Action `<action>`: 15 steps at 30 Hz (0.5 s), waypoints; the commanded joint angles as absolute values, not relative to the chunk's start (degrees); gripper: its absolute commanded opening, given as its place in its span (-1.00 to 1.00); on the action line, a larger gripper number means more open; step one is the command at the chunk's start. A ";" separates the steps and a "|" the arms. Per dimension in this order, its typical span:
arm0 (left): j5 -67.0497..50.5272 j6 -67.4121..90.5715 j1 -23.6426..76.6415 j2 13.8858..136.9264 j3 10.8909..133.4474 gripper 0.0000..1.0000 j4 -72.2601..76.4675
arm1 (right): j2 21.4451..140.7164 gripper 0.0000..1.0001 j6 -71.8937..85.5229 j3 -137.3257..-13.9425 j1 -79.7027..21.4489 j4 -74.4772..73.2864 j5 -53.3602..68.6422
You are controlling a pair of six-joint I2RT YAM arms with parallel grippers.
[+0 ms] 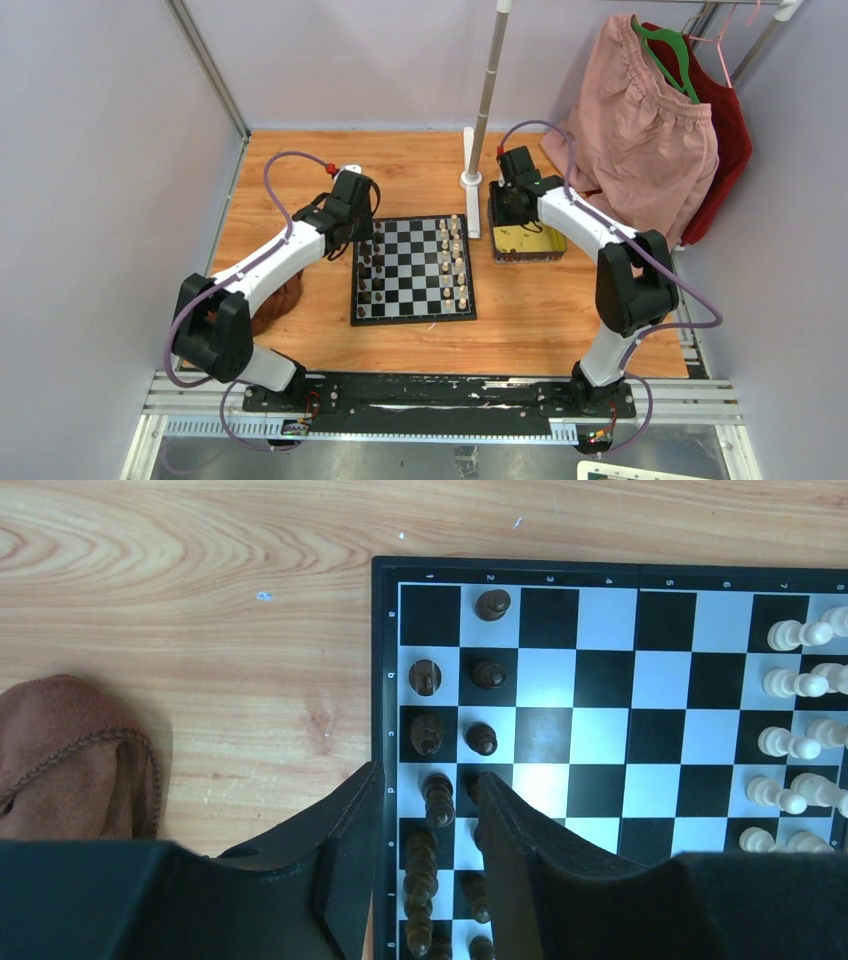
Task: Set up the chess pieces on the board
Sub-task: Adjust the storage box at the center of the board.
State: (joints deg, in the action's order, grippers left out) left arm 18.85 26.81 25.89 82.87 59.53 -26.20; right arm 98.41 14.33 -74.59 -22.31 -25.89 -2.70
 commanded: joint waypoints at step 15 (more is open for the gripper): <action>18.65 27.31 25.31 80.02 59.61 -0.10 -27.68 | 107.90 -0.32 13.58 -80.44 -23.38 -28.33 1.00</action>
State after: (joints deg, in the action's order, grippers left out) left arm 18.50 27.07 25.89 81.78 59.53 -27.16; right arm 106.00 13.72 -78.59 -22.83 -26.65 1.08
